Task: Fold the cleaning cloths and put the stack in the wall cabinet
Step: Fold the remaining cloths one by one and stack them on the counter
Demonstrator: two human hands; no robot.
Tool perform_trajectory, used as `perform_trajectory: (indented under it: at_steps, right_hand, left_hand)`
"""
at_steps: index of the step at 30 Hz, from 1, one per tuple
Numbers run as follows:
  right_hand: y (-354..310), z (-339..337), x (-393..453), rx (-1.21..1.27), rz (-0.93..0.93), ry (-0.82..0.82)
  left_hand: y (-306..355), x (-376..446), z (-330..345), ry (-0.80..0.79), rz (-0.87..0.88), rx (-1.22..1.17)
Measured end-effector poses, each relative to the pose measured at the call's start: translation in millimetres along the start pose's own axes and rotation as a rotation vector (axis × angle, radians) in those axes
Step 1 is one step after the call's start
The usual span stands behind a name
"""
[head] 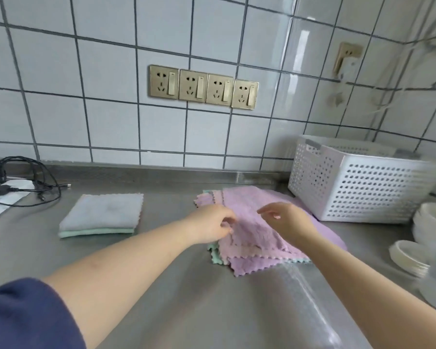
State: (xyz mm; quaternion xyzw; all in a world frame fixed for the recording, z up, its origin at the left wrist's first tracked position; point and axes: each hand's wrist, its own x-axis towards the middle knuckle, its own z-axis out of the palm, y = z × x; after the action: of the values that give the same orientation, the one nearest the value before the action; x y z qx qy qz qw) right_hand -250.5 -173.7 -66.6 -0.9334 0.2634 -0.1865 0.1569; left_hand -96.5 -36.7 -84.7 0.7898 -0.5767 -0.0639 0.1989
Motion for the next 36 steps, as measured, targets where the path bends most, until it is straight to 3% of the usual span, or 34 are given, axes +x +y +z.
perform_trajectory:
  at_steps: [6,12,16,20,23,26,29,36]
  right_hand:
    - [24.5,8.7,-22.5,-0.071,0.056,-0.275]
    - [29.1,31.8,-19.9,-0.155,0.006,-0.12]
    - [36.0,37.5,-12.3,-0.218,0.031,-0.058]
    - [49.6,29.0,-9.9,-0.23,0.135,-0.029]
    - [61.4,8.3,-3.8,-0.221,0.298,0.015]
    - [68.1,-15.6,-1.2,-0.193,0.363,0.164]
    - [59.3,-36.5,1.7,-0.165,0.306,0.307]
    - [-1.8,-51.7,-6.7,0.046,0.122,0.422]
  left_hand:
    - [22.7,5.7,27.6,0.01,0.099,0.25]
    - [29.5,12.2,37.3,0.026,0.067,0.436]
    - [23.4,20.1,38.7,0.123,-0.041,0.315]
    - [14.9,27.2,24.8,0.273,-0.204,-0.199]
    - [12.9,33.2,5.1,0.396,-0.209,-0.426]
    - [16.3,33.8,-17.3,0.577,-0.158,-0.435]
    - [20.7,20.5,-46.9,0.687,-0.109,-0.312]
    - [-0.6,-52.1,-104.8,0.882,-0.09,-0.257]
